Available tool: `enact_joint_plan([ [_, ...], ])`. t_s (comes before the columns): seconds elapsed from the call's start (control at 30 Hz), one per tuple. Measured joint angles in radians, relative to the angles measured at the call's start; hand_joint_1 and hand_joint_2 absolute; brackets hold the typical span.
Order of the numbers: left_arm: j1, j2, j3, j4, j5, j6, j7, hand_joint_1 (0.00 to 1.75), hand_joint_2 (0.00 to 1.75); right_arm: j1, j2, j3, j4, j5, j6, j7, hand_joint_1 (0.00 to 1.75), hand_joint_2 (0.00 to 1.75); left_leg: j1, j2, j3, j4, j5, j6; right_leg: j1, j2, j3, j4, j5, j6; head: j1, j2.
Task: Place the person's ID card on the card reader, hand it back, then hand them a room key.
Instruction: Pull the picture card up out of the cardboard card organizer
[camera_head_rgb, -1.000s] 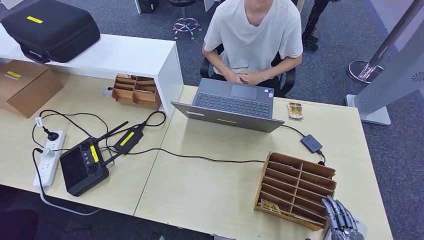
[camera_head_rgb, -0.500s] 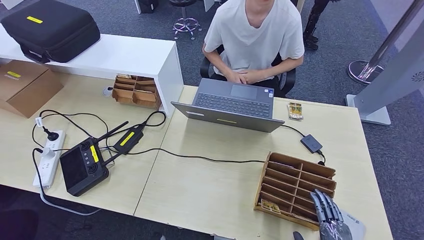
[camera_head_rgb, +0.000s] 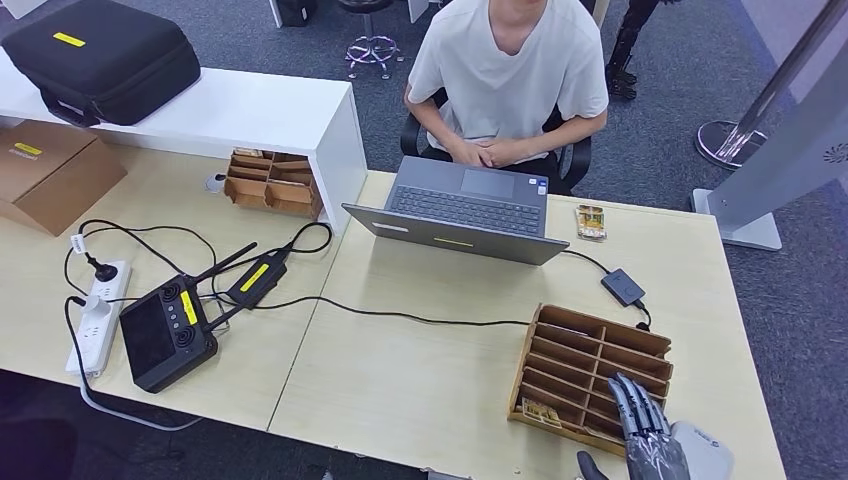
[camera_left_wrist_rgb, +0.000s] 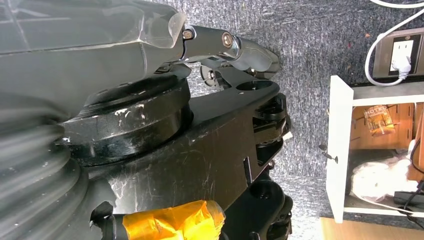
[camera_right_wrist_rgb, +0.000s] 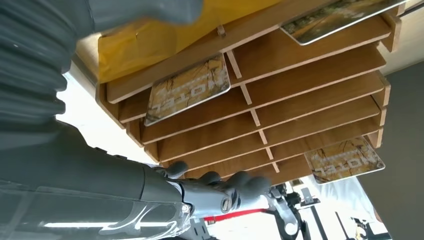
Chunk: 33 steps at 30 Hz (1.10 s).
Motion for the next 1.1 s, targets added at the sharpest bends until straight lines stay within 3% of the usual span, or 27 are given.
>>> enact_joint_plan([
  [1.1, 0.000, 0.000, -0.001, 0.000, 0.006, 0.008, -0.001, 0.00, 1.75, -0.022, 0.004, -0.003, 0.011, -0.021, 0.008, -0.018, 1.75, 1.75, 0.000, 0.001, 0.001, 0.000, 0.000, 0.000, 0.000, 0.001, 0.000, 0.000, 0.000, 0.000, 0.000, 0.000],
])
